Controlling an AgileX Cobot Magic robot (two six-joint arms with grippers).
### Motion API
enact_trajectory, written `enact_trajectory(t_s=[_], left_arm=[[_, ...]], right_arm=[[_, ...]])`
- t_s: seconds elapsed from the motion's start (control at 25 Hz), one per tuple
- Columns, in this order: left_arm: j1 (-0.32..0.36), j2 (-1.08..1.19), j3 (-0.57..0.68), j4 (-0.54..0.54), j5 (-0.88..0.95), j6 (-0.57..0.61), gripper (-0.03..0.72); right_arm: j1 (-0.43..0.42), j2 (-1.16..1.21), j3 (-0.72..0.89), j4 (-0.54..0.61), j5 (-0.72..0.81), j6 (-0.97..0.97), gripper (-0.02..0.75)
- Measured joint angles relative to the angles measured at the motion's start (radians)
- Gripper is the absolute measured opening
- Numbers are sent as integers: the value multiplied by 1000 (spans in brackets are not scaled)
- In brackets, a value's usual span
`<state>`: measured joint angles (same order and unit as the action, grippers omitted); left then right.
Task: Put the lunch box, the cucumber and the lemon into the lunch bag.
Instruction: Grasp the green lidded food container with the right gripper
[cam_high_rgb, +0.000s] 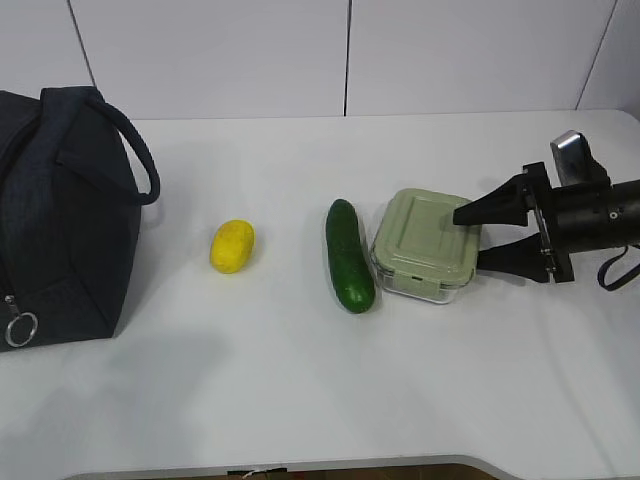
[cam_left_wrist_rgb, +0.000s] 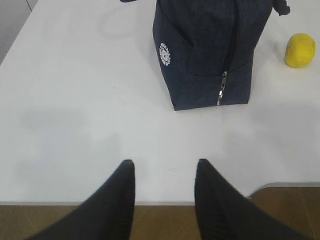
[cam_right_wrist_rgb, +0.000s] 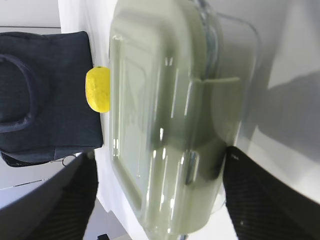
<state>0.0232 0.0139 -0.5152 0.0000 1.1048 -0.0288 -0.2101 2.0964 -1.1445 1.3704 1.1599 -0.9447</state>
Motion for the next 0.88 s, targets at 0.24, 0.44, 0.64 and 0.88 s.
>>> enact_trajectory(t_s=[0.24, 0.44, 0.64, 0.88], left_arm=[[0, 0, 0, 0, 0, 0, 265], [0, 0, 0, 0, 0, 0, 265], [0, 0, 0, 0, 0, 0, 265], [0, 0, 0, 0, 0, 0, 265]], right_arm=[[7, 5, 0, 16, 0, -2, 585], [8, 13, 0, 32, 0, -2, 585], [8, 25, 0, 44, 0, 3, 585], [8, 57, 0, 82, 0, 3, 585]])
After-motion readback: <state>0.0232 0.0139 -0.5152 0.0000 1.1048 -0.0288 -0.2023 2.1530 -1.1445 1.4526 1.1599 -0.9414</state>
